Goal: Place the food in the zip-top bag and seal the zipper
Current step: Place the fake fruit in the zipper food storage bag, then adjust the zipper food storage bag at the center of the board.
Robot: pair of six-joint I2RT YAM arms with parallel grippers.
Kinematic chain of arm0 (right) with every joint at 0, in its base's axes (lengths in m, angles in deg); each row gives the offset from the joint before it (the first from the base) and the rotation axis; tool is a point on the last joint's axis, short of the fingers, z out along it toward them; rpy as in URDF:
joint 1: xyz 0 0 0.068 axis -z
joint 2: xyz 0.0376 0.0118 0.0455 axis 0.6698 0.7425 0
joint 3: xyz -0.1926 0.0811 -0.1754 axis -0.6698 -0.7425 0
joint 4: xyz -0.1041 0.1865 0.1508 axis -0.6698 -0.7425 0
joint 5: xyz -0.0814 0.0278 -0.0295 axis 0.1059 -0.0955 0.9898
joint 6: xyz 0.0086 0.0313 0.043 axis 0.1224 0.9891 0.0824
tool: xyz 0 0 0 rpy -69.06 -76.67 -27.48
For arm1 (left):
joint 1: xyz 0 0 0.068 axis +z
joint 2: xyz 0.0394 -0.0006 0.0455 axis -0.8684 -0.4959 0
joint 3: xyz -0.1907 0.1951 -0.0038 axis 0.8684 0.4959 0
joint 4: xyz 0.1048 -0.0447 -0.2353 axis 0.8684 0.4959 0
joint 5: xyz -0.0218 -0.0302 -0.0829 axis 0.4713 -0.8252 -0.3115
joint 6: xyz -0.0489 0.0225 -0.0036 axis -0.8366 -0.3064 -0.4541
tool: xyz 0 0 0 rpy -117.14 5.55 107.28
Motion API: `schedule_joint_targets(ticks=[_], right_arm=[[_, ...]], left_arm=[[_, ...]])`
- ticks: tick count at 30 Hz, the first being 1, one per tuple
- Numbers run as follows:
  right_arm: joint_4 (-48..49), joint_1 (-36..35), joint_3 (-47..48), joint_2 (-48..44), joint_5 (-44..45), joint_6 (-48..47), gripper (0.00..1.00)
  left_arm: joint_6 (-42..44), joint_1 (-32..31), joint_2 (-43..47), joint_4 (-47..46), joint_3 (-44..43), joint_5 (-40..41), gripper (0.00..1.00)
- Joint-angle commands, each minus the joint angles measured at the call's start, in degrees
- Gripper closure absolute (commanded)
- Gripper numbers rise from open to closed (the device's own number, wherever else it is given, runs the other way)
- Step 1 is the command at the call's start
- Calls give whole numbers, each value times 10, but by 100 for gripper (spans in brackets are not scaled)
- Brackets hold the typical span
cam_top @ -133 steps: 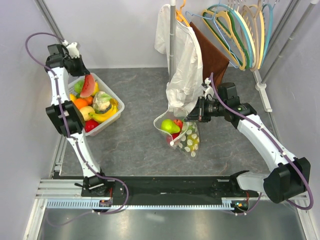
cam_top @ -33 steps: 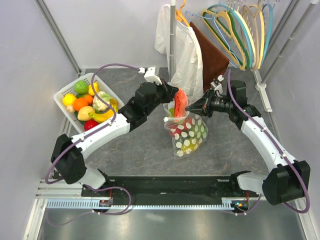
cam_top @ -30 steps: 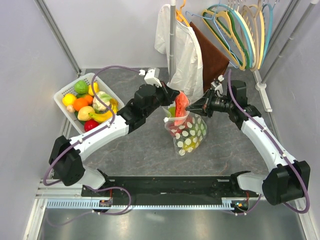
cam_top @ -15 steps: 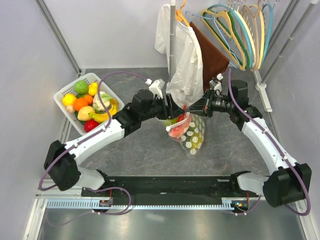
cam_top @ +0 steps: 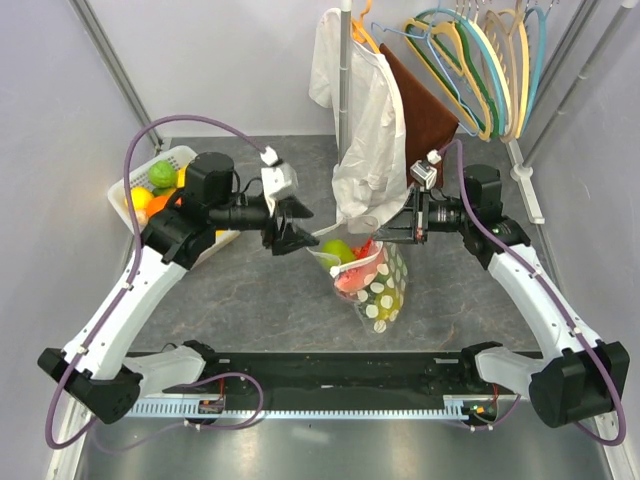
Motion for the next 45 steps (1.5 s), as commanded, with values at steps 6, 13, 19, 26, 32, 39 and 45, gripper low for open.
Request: schedule_joint_targets(ticks=[6,13,19,26,32,39,45], right_arm=[[17,-37,7,-1,-47,-48,100],[-3,-54,25,8,-52,-70,100],[-5,-69,40,22,-52,-85,100],[-5,-95,67,51,-45,-108,100],[-7,-100,82,63,-38,-121,100],[-33,-120,117,87,31,-160,100],[-42,-130,178,126,55,-169,57]], left_arm=[[520,-122,13,254,17,-27,34],[547,-138,13,154,98,0,27],[537,-143,-10,143,121,7,32],[518,-157,-6,105,163,37,51],[540,-161,16,119,189,46,76],[440,-167,40,109,140,-51,98],[291,-185,18,50,82,-68,98]])
